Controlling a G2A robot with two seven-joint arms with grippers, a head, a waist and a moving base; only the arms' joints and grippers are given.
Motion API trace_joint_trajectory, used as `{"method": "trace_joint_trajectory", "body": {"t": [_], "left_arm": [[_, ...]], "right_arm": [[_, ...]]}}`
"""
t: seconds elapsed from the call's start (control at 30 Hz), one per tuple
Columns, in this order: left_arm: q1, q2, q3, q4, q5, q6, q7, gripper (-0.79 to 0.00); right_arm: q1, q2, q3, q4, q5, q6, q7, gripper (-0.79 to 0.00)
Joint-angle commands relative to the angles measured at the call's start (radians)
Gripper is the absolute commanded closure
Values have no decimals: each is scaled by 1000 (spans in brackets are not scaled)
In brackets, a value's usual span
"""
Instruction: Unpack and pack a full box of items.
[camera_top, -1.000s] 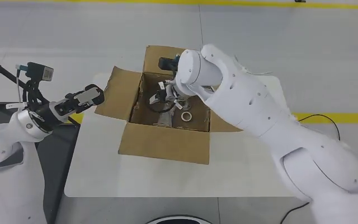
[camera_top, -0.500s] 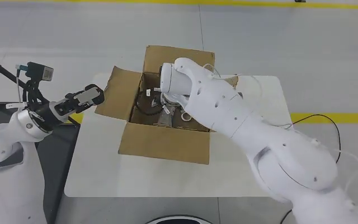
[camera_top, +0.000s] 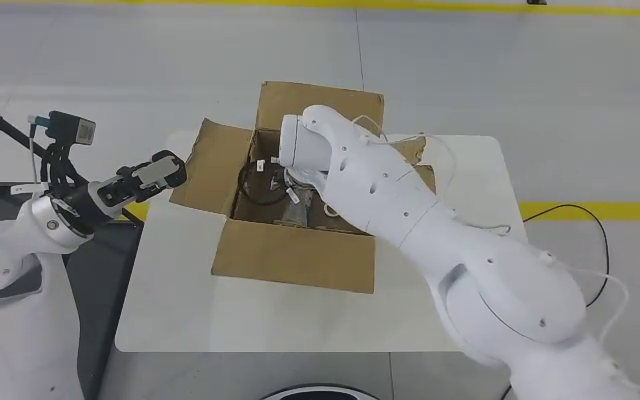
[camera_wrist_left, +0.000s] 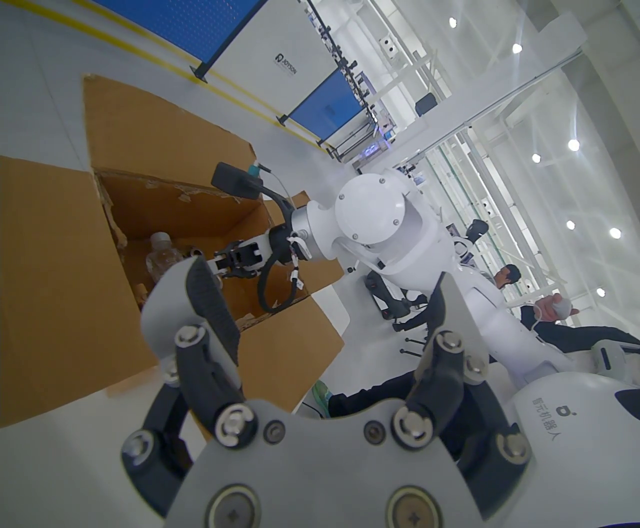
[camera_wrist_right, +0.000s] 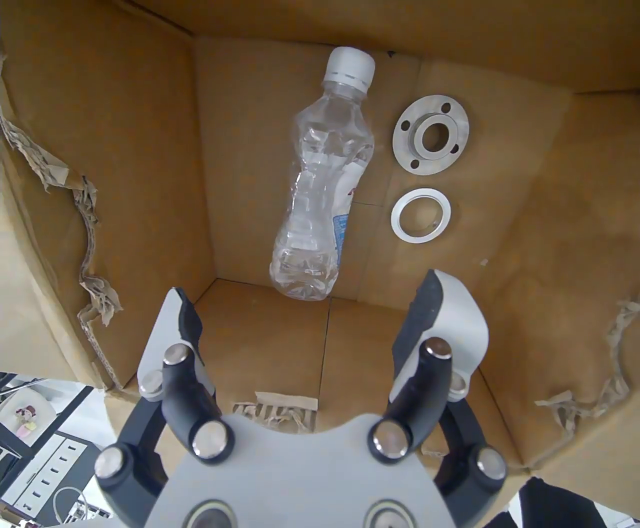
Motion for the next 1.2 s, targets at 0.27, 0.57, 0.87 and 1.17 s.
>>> {"method": "trace_joint_trajectory", "body": {"t": [0.27, 0.57, 0.87, 1.17], "left_arm": [[0, 0, 0, 0, 0, 0, 0, -785], [0, 0, 0, 0, 0, 0, 0, -785], [0, 0, 0, 0, 0, 0, 0, -785], [0, 0, 0, 0, 0, 0, 0, -785]], "right_arm": [[-57, -24, 35, 80, -1, -22, -94, -785], [-83, -61, 45, 156, -25, -61, -120, -785], [-104, -98, 61, 238, -41, -113, -148, -711], [-112, -131, 75, 305, -60, -138, -147, -363]]}}
